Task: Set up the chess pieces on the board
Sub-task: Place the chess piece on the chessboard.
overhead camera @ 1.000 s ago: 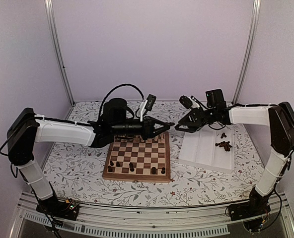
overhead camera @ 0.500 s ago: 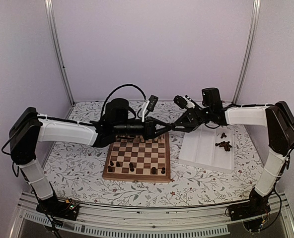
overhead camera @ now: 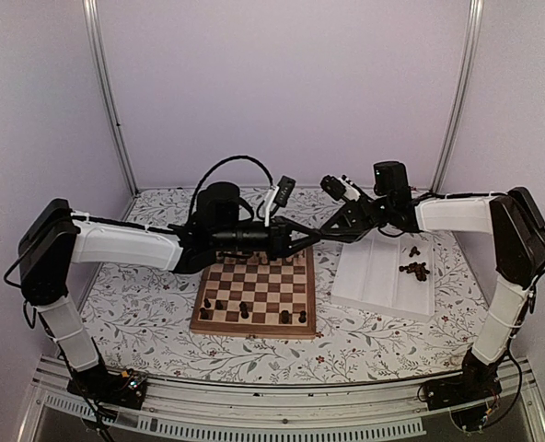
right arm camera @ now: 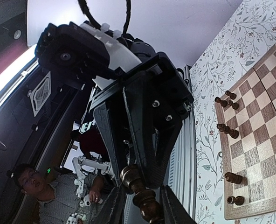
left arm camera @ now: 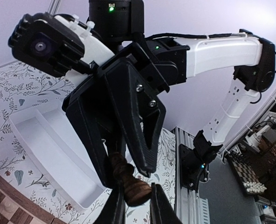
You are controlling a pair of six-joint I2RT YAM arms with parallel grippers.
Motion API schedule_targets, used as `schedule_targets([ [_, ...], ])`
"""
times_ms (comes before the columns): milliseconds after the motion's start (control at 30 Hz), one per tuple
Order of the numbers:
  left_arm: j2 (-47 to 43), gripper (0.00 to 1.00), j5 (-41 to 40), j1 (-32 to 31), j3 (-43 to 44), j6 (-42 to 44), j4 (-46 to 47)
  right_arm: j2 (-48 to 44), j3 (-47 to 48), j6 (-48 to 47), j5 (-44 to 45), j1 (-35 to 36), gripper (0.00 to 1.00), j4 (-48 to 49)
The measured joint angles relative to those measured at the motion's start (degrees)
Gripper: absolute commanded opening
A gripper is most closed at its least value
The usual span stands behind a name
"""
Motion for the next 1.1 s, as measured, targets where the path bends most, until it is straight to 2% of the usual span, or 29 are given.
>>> schedule_targets([
  [133, 0.3, 0.15, 0.2, -0.2, 0.2, 0.0, 0.5, 0.5, 0.3, 0.8, -0.1, 0.0, 0.1, 0.9],
  [233, 0.3, 0.25, 0.3, -0.2, 0.2, 0.2, 0.0, 0.8, 0.7, 0.8, -0.8, 0.0, 0.04, 1.2],
  [333, 0.3, 0.35, -0.5, -0.3, 0.4, 0.8, -0.7, 0.8, 1.0, 0.5, -0.7, 0.0, 0.03, 1.4],
  [533, -1.8, 0.39, -6.0, -0.5, 0.4, 5.4, -10.3, 0.8, 1.5, -2.6, 0.1, -0.4, 0.02, -0.1],
  [600, -5.0, 0.4, -8.1, -0.5, -0.5, 7.6, -14.3, 0.8, 4.0, -7.1, 2.2, -0.6, 0.02, -7.1],
  [667, -9.1, 0.41, -10.0, -0.5, -1.7, 9.6, -17.4, 0.8, 8.0, -14.4, 6.1, -0.5, 0.01, -15.8],
  [800, -18.2, 0.43, -15.1, -0.3, -4.4, 12.6, -22.1, 0.5, 16.3, -32.7, 19.2, 1.3, 0.0, -30.8],
  [933, -24.6, 0.44, -21.4, 0.5, -7.2, 13.9, -25.2, -0.2, 17.1, -45.4, 33.9, 6.0, 0.03, -39.2],
  [1100, -29.8, 0.44, -29.0, 3.1, -11.0, 13.9, -28.6, -0.2, 16.1, -56.3, 50.0, 14.6, 0.03, -45.9],
])
